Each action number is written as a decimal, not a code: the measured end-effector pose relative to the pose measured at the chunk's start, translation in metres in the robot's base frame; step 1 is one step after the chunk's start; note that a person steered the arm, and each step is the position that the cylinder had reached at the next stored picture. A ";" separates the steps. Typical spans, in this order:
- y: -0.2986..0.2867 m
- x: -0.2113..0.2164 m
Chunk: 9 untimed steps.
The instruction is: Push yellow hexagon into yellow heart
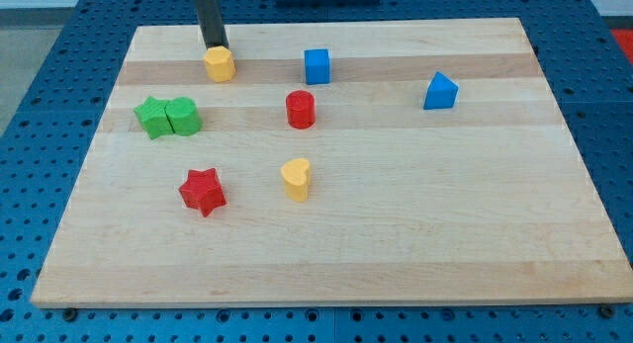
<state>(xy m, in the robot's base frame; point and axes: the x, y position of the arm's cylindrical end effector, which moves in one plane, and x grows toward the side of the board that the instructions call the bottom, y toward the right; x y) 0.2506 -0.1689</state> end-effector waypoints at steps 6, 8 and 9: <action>0.029 0.093; 0.062 0.123; 0.079 0.144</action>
